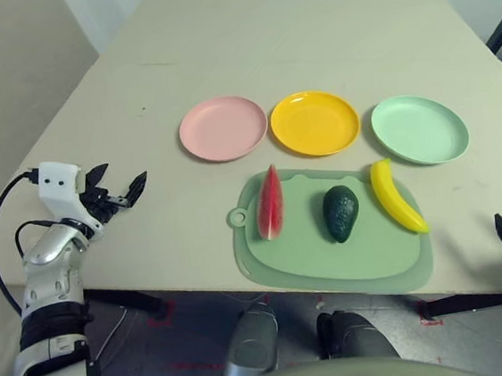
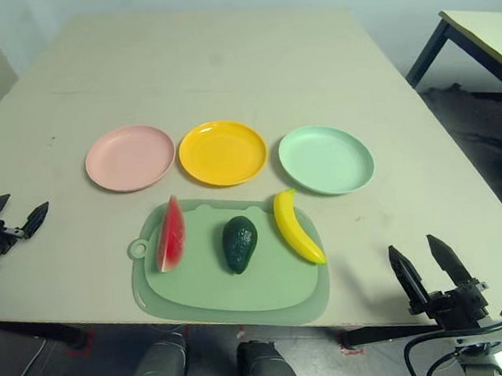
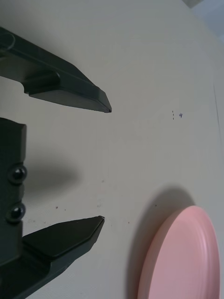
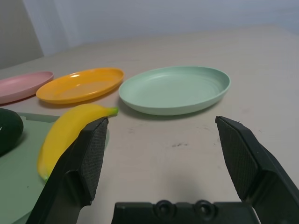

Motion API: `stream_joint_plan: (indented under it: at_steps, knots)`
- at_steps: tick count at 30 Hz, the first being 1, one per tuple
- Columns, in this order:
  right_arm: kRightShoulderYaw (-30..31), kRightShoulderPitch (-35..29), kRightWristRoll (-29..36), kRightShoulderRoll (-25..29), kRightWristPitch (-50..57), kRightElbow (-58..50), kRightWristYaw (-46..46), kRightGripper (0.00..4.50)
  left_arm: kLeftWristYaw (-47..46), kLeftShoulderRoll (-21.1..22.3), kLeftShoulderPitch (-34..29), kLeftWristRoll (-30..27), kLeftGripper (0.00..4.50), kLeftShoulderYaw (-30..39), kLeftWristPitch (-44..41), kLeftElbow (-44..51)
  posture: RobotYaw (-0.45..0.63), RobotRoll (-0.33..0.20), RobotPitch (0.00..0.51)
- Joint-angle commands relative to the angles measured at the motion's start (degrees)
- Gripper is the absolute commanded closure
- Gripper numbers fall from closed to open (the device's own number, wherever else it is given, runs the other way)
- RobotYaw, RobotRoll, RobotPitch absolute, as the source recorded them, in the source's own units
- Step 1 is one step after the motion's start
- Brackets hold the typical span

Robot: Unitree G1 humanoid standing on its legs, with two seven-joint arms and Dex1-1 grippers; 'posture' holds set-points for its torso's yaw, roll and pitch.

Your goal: Place the fruits into color-matched plates.

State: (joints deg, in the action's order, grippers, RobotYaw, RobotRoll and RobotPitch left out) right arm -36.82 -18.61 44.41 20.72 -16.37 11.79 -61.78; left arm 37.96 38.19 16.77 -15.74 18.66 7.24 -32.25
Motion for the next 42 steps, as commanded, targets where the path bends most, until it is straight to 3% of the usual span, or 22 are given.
stream_joint_plan:
  at_steps: [1,9,13,17,21,24,27,32,38,42]
  knots:
    - [-0.81,-0.89,0.01,-0.06,-0.21,0.64,-0.25,0.02,0.2,-1.28,0.19,0.49,0.0,-1.39,-0.47,0.87,0.28,0.0,0.126]
    - [-2.25,-1.86,0.27,2.75,0.78,-0.11,-0.96,0.02,2.05,-2.41,2.52,-0.7,0.0,-1.9,-0.73,0.39,0.27,0.0,0.124]
    - [-3.29,-4.26,0.74,5.03,2.54,-1.44,-1.37,0.02,8.05,-4.4,2.72,-5.03,0.0,-2.21,-2.36,3.09,0.21,0.0,0.118]
    - [-2.45,-11.14,-0.5,5.77,6.73,-12.43,1.28,0.02,22.76,-2.93,2.7,-12.42,0.0,-3.41,-8.45,7.58,0.19,0.0,0.126]
    - [-2.75,-16.61,-4.32,8.63,9.25,-20.78,3.77,0.02,28.85,-0.72,2.08,-20.05,0.0,-2.0,-18.48,15.16,0.14,0.0,0.133]
    - [-3.09,-20.22,-7.53,11.58,12.32,-27.53,6.43,0.02,32.35,1.35,0.97,-19.65,0.0,-4.11,-20.3,18.9,0.12,0.0,0.14]
    - [-3.11,-23.06,-9.82,17.96,17.8,-35.61,6.41,0.02,38.03,3.7,1.19,-17.07,0.0,-7.87,-18.63,20.38,0.09,0.0,0.138]
    - [-2.82,-19.13,-13.83,28.32,25.13,-38.87,7.37,0.02,43.56,3.66,4.43,-15.67,0.0,-11.39,-15.77,20.39,0.08,0.0,0.119]
    - [-1.53,-13.65,-17.28,43.01,28.46,-38.09,-2.83,0.02,49.13,4.38,6.73,-12.48,0.0,-14.65,-10.36,19.47,0.08,0.0,0.106]
    - [4.1,-5.54,-21.11,54.08,25.06,-32.41,-10.64,0.02,50.54,4.72,7.1,-10.49,0.0,-15.7,-7.36,19.13,0.1,0.0,0.095]
